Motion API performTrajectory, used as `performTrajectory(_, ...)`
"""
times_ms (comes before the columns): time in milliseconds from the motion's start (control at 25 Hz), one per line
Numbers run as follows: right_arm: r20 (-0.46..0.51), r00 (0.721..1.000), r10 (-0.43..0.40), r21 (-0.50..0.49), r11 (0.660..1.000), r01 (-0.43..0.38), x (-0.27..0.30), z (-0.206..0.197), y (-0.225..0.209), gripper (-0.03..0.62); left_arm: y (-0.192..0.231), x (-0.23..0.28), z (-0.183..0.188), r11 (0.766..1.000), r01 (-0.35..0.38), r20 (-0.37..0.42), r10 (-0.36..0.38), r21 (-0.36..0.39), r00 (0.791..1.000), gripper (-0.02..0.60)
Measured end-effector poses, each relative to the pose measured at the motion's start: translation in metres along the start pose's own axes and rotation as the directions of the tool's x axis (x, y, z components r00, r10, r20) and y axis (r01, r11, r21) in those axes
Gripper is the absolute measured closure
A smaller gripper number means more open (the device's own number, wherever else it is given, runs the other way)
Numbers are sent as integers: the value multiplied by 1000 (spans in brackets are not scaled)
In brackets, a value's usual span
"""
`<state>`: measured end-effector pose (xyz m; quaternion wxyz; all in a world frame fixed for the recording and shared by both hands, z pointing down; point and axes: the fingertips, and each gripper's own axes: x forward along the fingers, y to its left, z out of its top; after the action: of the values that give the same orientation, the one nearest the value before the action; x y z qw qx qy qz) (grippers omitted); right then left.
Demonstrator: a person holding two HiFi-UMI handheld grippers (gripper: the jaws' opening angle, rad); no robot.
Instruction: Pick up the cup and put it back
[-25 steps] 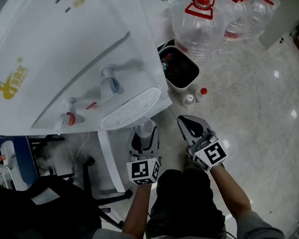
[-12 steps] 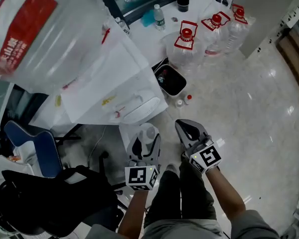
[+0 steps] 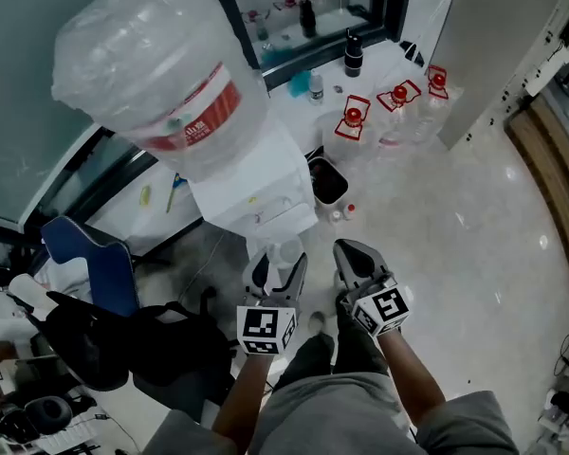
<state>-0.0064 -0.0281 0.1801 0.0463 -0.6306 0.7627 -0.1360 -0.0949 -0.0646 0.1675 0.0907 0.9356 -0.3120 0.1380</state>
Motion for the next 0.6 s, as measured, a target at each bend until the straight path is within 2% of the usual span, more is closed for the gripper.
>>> performTrajectory(200,29,999,-23,-5,1000,23,-26,35,33,585,-18,-38,31,999,27,8,-27,33,1000,324)
performTrajectory(480,43,998,-53,-14,998,53,-52,43,64,585,-29,-71,40,998,62,35,-63,34,997,322)
performTrajectory(600,45,997,-56,-32,998,57,-58,45,72,585,-30,-79,41,995,70,30,-72,64,997,322)
